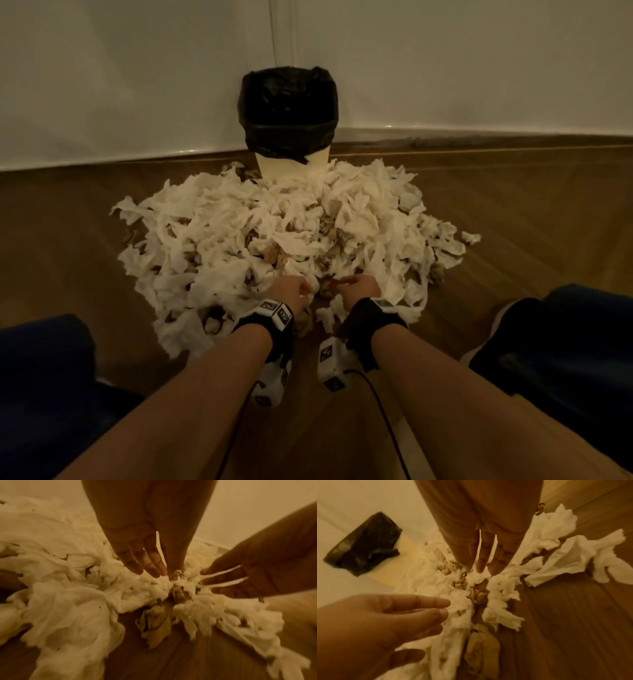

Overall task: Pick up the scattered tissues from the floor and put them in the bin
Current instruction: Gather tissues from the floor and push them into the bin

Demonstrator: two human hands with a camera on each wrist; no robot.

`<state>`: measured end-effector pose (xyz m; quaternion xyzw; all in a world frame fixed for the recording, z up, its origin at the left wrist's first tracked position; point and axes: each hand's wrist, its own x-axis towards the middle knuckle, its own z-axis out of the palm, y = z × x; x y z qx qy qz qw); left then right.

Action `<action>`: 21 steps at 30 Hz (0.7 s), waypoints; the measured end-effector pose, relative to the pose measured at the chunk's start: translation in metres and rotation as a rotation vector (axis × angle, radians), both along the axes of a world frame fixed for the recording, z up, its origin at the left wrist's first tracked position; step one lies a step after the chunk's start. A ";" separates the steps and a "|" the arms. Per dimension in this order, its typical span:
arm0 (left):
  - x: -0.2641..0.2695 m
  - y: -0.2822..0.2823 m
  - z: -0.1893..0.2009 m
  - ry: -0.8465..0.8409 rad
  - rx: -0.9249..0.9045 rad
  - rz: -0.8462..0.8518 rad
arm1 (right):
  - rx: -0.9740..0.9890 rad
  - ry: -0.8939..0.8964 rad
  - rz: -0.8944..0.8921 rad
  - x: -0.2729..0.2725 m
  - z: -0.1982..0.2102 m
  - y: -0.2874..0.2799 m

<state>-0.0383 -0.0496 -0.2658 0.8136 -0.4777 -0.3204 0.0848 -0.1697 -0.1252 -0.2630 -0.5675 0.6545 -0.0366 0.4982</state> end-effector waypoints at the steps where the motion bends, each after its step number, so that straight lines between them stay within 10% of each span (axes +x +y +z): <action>1: -0.004 0.002 -0.005 -0.032 0.039 -0.056 | -0.008 0.024 0.024 -0.001 -0.001 0.004; 16: -0.035 0.030 -0.047 -0.167 0.098 -0.120 | -0.095 0.443 0.670 0.003 -0.038 0.036; 21: -0.029 0.029 -0.045 -0.057 0.063 -0.123 | -0.151 0.269 0.543 -0.004 -0.040 0.028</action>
